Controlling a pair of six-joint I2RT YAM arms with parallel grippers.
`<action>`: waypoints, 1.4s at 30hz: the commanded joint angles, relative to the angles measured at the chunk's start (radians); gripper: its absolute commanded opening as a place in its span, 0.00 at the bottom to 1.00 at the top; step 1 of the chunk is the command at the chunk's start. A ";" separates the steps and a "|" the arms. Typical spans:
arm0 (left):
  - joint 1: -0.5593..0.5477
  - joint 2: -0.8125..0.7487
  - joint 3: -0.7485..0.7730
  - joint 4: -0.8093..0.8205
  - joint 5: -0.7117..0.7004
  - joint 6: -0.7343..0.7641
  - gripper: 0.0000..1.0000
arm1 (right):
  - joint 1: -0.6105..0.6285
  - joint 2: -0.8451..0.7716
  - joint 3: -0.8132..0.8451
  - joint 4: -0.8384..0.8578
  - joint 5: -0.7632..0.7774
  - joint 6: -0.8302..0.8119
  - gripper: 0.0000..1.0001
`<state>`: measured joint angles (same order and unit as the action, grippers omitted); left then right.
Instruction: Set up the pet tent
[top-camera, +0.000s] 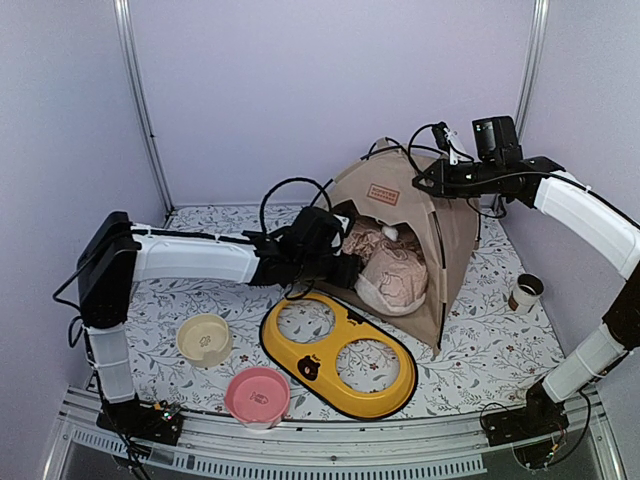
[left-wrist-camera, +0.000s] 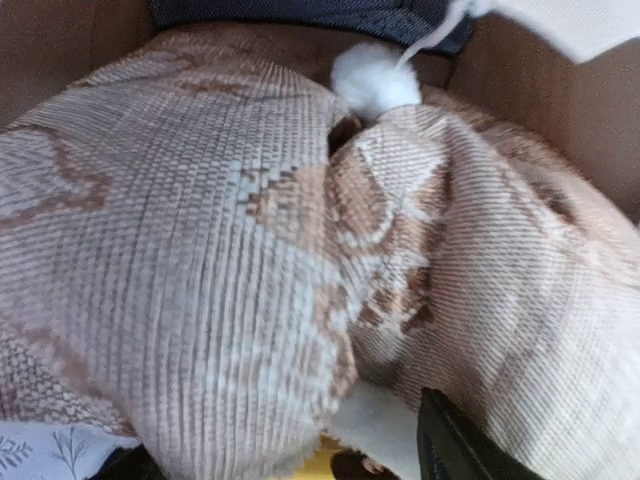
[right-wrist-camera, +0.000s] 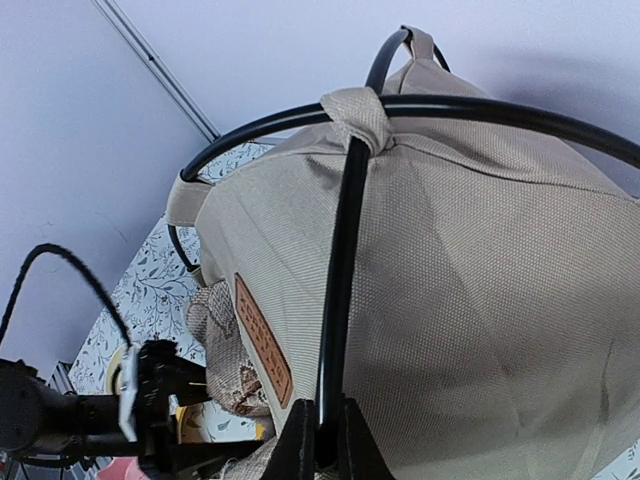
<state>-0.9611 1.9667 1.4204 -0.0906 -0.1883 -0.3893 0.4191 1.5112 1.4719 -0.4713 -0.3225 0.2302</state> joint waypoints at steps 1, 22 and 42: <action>-0.053 -0.154 -0.078 0.042 -0.011 0.026 0.73 | 0.006 0.022 -0.033 -0.074 0.015 -0.025 0.00; -0.211 -0.163 -0.188 0.105 0.107 0.064 0.63 | 0.007 0.021 -0.030 -0.080 0.014 -0.017 0.00; -0.068 0.410 0.554 -0.090 0.243 0.060 0.58 | 0.011 0.015 -0.036 -0.091 0.008 -0.011 0.00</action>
<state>-1.0416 2.3066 1.8996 -0.1303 -0.0063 -0.3435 0.4191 1.5112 1.4704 -0.4713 -0.3206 0.2317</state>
